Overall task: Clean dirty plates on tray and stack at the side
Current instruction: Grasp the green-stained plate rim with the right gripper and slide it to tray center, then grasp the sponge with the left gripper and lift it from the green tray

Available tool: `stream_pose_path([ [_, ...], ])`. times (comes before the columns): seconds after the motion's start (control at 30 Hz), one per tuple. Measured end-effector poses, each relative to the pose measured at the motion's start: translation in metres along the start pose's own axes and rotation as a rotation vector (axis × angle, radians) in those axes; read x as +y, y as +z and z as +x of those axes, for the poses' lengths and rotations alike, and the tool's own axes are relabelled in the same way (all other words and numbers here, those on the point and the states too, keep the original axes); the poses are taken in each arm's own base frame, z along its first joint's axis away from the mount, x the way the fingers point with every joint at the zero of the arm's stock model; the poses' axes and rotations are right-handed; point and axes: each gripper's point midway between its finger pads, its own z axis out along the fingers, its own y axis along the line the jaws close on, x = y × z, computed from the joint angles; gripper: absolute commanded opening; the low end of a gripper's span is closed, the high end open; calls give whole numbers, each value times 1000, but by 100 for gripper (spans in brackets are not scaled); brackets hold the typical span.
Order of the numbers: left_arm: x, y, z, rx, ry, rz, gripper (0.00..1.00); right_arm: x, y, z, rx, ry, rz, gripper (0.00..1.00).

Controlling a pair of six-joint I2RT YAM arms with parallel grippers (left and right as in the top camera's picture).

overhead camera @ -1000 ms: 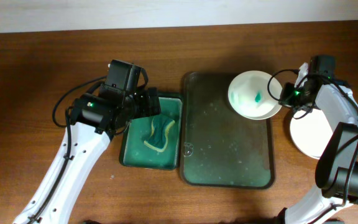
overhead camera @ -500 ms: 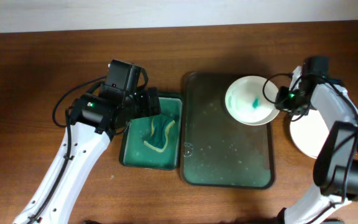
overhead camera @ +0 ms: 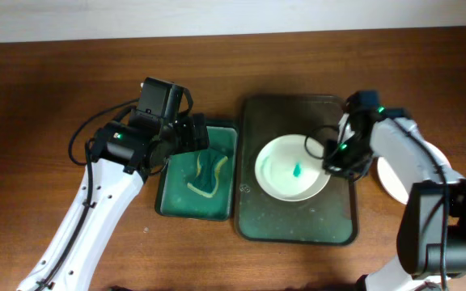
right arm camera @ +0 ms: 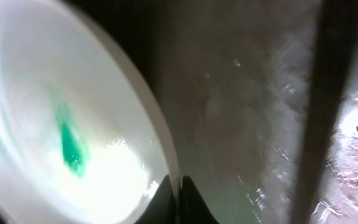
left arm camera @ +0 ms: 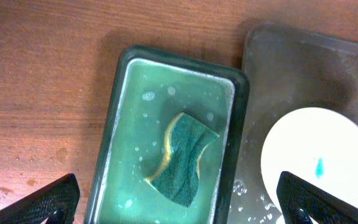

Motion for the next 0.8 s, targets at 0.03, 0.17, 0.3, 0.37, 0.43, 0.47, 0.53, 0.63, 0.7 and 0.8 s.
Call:
stream_pose_path([
  [0.03,0,0,0,-1,0,1,99,1,10,6,8,14,6,18],
  [0.17,-4,0,2,11,2,22,99,1,13,11,10,0,19,27],
  [0.3,-4,3,7,32,38,27,84,12,-28,7,-116,-122,-13,33],
  [0.37,2,24,23,90,59,1,71,19,-55,5,-209,-171,-37,34],
  [0.43,7,66,47,188,75,-31,66,23,-72,4,-266,-201,-49,34],
  [0.47,6,86,57,225,97,-30,61,24,-73,4,-268,-201,-51,34],
  [0.53,-7,122,71,274,177,-6,49,25,-73,5,-267,-206,-56,34],
  [0.63,-20,164,94,330,266,3,23,26,-73,6,-261,-206,-64,34],
  [0.7,-20,186,102,344,291,-5,0,26,-73,7,-257,-206,-66,34],
  [0.8,-20,190,98,331,298,-4,0,26,-72,7,-257,-206,-67,34],
])
